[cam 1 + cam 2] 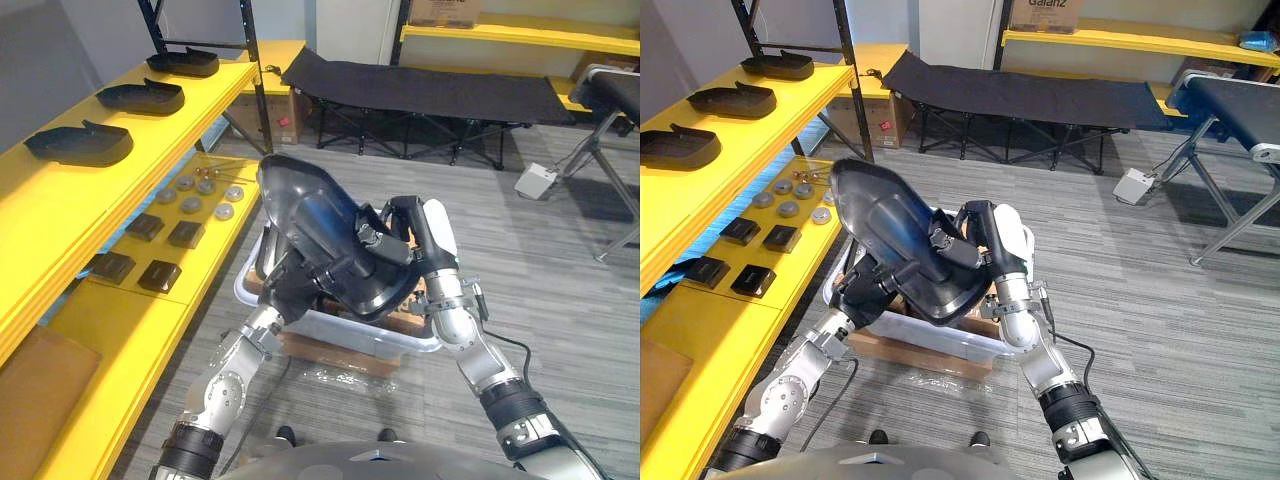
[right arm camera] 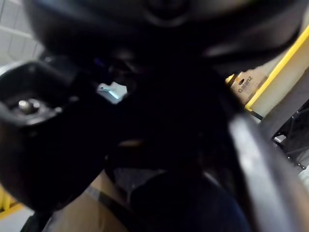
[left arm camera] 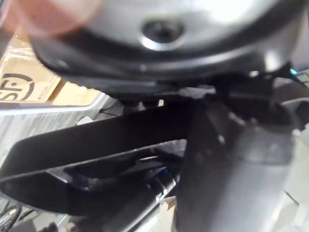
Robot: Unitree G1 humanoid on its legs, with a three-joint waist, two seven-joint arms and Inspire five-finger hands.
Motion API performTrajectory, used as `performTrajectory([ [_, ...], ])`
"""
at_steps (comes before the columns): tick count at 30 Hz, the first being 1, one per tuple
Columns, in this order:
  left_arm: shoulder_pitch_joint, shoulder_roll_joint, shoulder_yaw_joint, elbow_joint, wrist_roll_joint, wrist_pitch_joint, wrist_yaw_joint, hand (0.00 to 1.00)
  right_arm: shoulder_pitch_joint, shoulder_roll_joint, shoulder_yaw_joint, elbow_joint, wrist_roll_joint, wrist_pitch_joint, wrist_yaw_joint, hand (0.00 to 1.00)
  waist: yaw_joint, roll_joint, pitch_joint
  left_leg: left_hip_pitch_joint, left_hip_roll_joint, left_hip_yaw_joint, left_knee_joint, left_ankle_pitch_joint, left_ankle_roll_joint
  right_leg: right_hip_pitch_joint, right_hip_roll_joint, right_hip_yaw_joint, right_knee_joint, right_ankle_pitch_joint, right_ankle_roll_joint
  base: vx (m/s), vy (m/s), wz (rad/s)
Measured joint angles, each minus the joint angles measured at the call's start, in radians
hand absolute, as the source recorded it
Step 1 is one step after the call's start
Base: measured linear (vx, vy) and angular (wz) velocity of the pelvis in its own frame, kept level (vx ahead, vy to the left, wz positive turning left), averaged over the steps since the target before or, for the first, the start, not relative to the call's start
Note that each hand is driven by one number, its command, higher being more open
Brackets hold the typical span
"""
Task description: Walk over and take three plastic housings, then place them on the shelf
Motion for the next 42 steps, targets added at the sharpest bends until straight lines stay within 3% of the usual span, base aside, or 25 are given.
performTrajectory([
  [4,0.000,-0.003,-0.007,0.000,-0.005,-0.041,0.028,0.00,0.002,0.016,0.018,-0.002,0.028,0.000,0.010,0.00,-0.002,-0.001,0.000,0.000,0.000,-0.005,0.000,0.000,0.000,0.003,0.000,-0.005,0.000,0.000,0.000,0.00,0.000,0.03],
  [11,0.001,-0.031,0.005,0.000,0.006,-0.094,0.153,0.00,0.058,0.073,0.044,-0.075,0.029,-0.001,-0.001,0.00,-0.005,-0.011,-0.006,-0.009,-0.001,-0.005,0.000,0.000,0.000,-0.006,0.000,-0.006,0.000,-0.001,0.000,0.00,0.000,0.00],
  [20,0.023,-0.056,-0.021,-0.010,0.014,-0.117,0.197,0.00,0.098,0.108,0.043,-0.080,0.071,0.011,-0.003,0.00,-0.007,-0.018,-0.010,-0.008,-0.003,-0.005,-0.001,-0.001,-0.001,-0.006,-0.002,-0.008,0.000,-0.004,-0.003,0.00,0.000,0.00],
  [21,0.025,-0.058,-0.022,-0.010,0.014,-0.117,0.198,0.00,0.101,0.109,0.043,-0.081,0.073,0.011,-0.005,1.00,-0.007,-0.018,-0.010,-0.008,-0.003,-0.005,-0.001,-0.001,-0.001,-0.006,-0.002,-0.008,0.000,-0.004,-0.004,0.00,0.000,0.00],
  [25,0.032,-0.062,-0.031,-0.010,0.013,-0.120,0.217,0.00,0.128,0.113,0.062,-0.091,0.102,0.011,-0.021,1.00,-0.008,-0.018,-0.010,-0.005,-0.002,-0.005,-0.002,-0.005,-0.006,-0.007,-0.001,-0.011,0.000,-0.012,-0.011,0.00,0.000,0.00],
  [29,0.066,-0.092,-0.027,-0.043,0.029,-0.165,0.251,0.00,0.167,0.115,0.082,-0.122,0.119,0.010,-0.024,1.00,-0.007,-0.018,-0.011,-0.005,-0.002,-0.005,-0.002,-0.005,-0.006,-0.008,0.000,-0.011,0.000,-0.015,-0.012,0.00,0.000,0.00],
  [33,0.066,-0.105,0.007,-0.084,0.196,-0.231,0.326,0.00,0.193,0.119,0.091,-0.126,0.187,0.010,-0.016,1.00,-0.005,-0.018,-0.011,-0.005,-0.001,-0.005,-0.001,-0.006,-0.007,-0.007,0.006,-0.012,0.000,-0.015,-0.013,0.00,0.000,0.00],
  [38,0.066,-0.120,0.069,-0.129,0.518,-0.315,0.442,0.00,0.222,0.116,0.092,-0.182,0.278,0.010,0.057,1.00,-0.007,-0.016,-0.012,-0.004,0.002,-0.004,0.000,-0.009,-0.010,-0.007,0.010,-0.010,0.000,-0.016,-0.013,0.00,0.000,0.00],
  [42,0.071,-0.118,0.088,-0.130,0.754,-0.333,0.565,0.00,0.234,0.116,0.047,-0.262,0.360,0.009,0.113,1.00,-0.008,-0.015,-0.012,-0.003,0.002,0.002,0.001,-0.013,-0.009,-0.010,0.009,-0.003,0.000,-0.017,-0.013,0.00,0.000,-0.04],
])
